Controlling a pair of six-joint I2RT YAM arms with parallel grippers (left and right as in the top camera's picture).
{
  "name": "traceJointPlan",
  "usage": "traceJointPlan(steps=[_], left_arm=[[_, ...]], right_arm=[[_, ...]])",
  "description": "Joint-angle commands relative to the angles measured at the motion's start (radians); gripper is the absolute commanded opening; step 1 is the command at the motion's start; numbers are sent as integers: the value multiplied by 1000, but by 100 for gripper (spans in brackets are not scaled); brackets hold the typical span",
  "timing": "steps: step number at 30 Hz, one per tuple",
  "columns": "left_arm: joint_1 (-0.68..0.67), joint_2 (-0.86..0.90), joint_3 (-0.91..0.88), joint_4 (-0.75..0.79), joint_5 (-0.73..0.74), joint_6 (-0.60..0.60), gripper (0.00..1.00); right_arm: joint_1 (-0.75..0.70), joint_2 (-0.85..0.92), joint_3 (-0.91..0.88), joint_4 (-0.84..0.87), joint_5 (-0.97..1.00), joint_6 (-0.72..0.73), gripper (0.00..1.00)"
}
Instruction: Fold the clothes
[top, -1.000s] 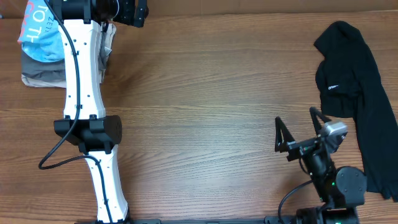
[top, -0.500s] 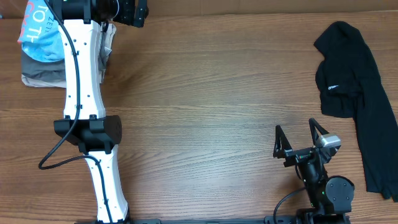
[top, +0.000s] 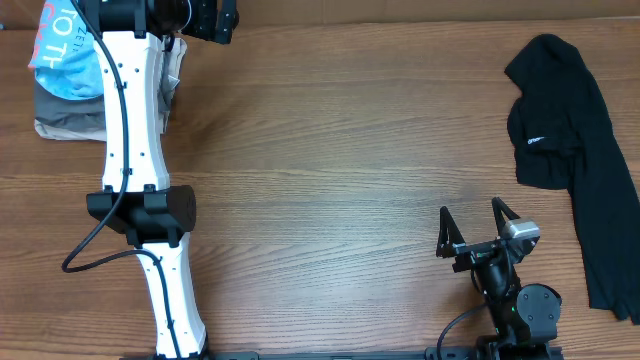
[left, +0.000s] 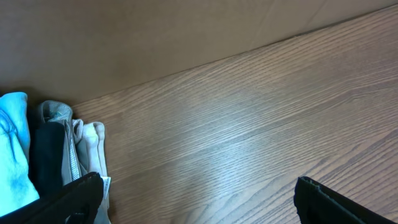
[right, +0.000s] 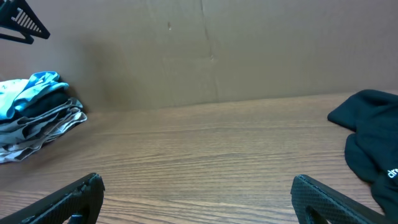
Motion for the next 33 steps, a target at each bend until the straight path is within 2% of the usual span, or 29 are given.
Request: traceJointPlan(steps=[1,33], left_arm=[[5,-7,6,3,15,-10,100],[-3,-40,0,0,-6,-10,100]], right_arm=[[3,-12,-11,4,8,-3,100],[3,-12,-11,3,8,-3,100]])
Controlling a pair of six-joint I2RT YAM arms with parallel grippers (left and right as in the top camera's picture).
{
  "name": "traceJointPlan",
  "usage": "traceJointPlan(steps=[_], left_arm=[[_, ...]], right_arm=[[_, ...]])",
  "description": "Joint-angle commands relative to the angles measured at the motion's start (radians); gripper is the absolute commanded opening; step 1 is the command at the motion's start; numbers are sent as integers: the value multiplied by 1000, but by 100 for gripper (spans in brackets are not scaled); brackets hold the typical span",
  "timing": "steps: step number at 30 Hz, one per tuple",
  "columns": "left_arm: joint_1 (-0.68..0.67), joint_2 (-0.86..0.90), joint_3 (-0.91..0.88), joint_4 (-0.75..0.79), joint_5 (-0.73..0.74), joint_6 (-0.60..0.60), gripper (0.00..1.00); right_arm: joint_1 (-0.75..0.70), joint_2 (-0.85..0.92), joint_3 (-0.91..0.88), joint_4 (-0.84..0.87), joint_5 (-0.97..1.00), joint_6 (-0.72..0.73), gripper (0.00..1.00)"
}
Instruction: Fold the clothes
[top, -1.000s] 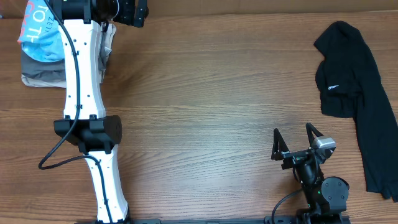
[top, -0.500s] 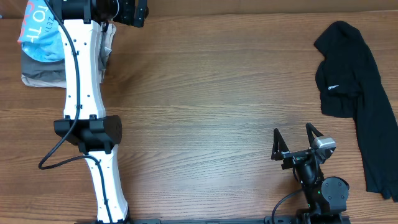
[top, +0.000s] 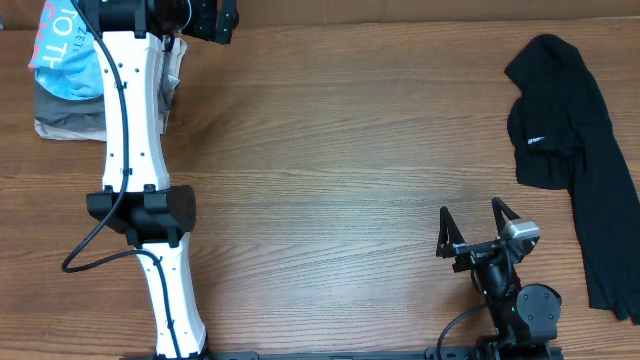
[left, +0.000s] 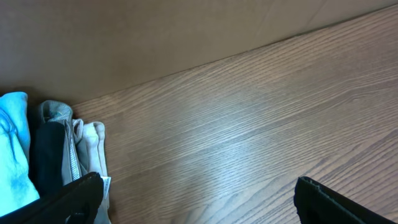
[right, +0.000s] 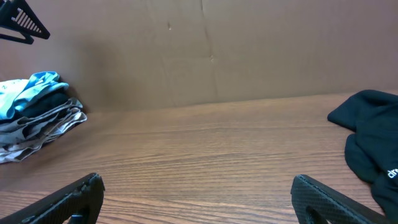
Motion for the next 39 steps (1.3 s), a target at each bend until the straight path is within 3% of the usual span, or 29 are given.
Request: traceJointPlan(steps=[1,5,11,14,17,25,29,33,39], left_arm=[[-8,-61,-8,1,-6,-10,100],[-27,-211,-139,4,-6,-10,100],[-58,-565,-555,11,-8,-7,100],[-62,-745,-774,121,-66,24,100],[-61,-912,-1016,280,-53,23,100],[-61,-1406,-1838,1036,-9,20,100],[-61,-1640,-2193,1331,-5,20,100],[-60,-1872,-2459,1451,-22,20,100],[-57,-2115,-2664,1468,-58,20,100]], right_arm=[[3,-12,-11,4,7,-3,100],[3,-12,-11,4,7,-3,100],[3,-12,-11,4,7,-3,100],[3,-12,-11,4,7,-3,100],[3,-12,-11,4,7,-3,100],[3,-12,-11,4,7,-3,100],[3,-12,-11,4,7,-3,100],[3,-12,-11,4,7,-3,100],[3,-12,-11,4,7,-3,100]])
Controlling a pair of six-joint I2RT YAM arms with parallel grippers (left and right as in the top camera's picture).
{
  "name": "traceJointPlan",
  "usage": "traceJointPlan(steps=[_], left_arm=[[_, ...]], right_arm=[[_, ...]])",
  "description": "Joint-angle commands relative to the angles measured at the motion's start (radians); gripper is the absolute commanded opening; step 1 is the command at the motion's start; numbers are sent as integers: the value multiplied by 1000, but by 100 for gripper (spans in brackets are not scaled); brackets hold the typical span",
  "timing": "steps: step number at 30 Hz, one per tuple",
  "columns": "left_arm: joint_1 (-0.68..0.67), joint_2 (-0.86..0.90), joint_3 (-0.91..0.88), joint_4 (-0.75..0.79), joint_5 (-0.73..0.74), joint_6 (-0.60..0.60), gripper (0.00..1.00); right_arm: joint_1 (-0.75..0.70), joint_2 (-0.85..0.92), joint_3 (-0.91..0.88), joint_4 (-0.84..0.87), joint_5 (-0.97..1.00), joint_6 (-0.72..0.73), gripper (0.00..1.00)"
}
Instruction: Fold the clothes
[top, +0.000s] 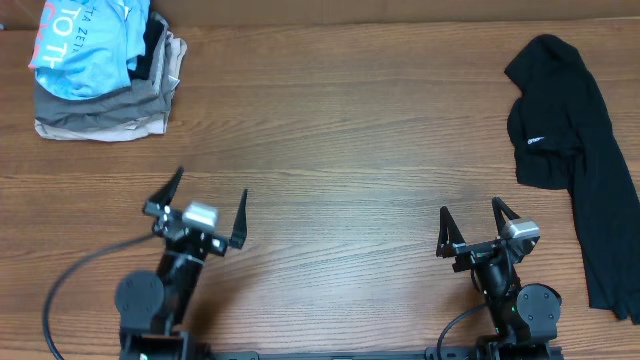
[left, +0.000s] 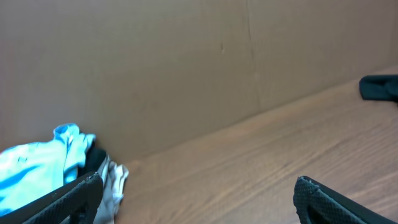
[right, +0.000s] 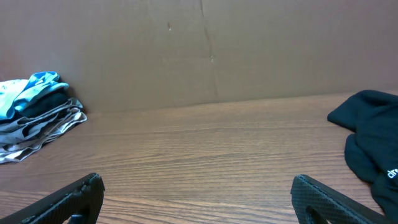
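Note:
A crumpled black garment (top: 572, 150) lies unfolded at the table's right side; its edge shows in the right wrist view (right: 370, 140) and far off in the left wrist view (left: 380, 87). A stack of folded clothes topped by a light blue shirt (top: 85, 45) sits at the far left corner, also seen as the stack (right: 34, 112) and the stack (left: 56, 165). My left gripper (top: 200, 205) rests open near the front left, holding nothing. My right gripper (top: 478, 232) rests open near the front right, holding nothing.
A brown cardboard wall (right: 199, 50) stands along the table's far edge. The wooden table (top: 350, 150) stretches between the stack and the black garment.
My left arm was stretched out to the far left corner beside the folded stack; it is now pulled back to the front left, gripper open. The right arm has not moved.
At both earlier moments my left arm reached out with its open gripper beside the folded stack at the far left, unmoving. Now it rests at the front left. The right arm and the black garment stayed put throughout.

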Motion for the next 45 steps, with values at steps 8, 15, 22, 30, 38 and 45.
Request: traceJointPlan(steps=[8,15,22,30,38,45], left_arm=[[38,-306,-229,-23,-24,-32,100],[51,-345,-237,-207,-25,-42,100],[50,-345,-237,-203,-28,-75,100],[50,-344,-237,-203,-28,-75,100],[50,-344,-237,-203,-28,-75,100],[50,-344,-237,-203,-28,-75,100]], right_arm=[[3,-12,-11,4,7,-3,100],[3,-12,-11,4,7,-3,100],[3,-12,-11,4,7,-3,100],[3,-12,-11,4,7,-3,100],[3,-12,-11,4,7,-3,100],[3,-12,-11,4,7,-3,100]])
